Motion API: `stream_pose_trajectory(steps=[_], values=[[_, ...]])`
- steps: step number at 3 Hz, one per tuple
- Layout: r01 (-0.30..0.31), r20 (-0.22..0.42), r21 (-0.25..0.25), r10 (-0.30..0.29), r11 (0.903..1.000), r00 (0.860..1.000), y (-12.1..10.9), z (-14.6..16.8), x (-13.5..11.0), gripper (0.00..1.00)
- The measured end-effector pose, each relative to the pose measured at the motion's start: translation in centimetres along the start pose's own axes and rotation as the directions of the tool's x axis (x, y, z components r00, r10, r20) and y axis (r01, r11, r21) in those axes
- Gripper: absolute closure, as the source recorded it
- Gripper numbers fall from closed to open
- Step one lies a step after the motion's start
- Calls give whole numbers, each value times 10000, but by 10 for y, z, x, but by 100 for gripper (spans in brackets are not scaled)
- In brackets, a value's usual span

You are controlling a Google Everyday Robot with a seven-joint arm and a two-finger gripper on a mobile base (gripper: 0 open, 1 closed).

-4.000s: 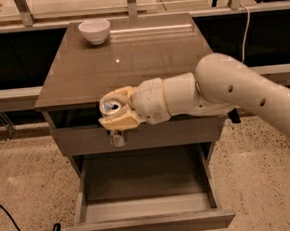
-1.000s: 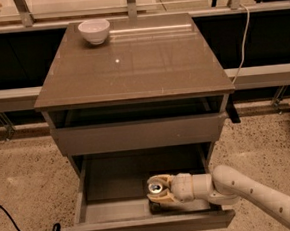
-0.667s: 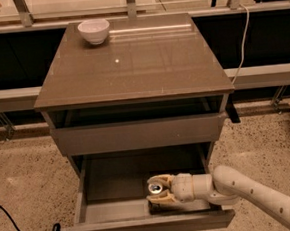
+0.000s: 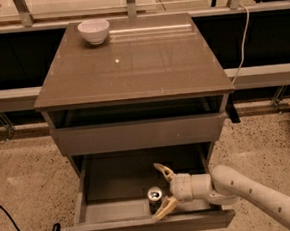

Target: Place redbull can into middle drawer

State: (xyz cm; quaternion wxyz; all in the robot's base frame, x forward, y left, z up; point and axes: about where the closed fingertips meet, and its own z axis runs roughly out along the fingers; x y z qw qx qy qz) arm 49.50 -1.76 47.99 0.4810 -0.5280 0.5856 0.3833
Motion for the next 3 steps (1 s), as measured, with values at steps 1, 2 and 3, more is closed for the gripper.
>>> stream_pose_trajectory(steps=[1,2,3], values=[[-64,-31,-6,64,10000,10000,1,-4,-2,0],[-579,-371,-21,578,9983,9976,7,-35,-18,0],[-574,-415,-20,572,9984,9975,6,-37,-21,0]])
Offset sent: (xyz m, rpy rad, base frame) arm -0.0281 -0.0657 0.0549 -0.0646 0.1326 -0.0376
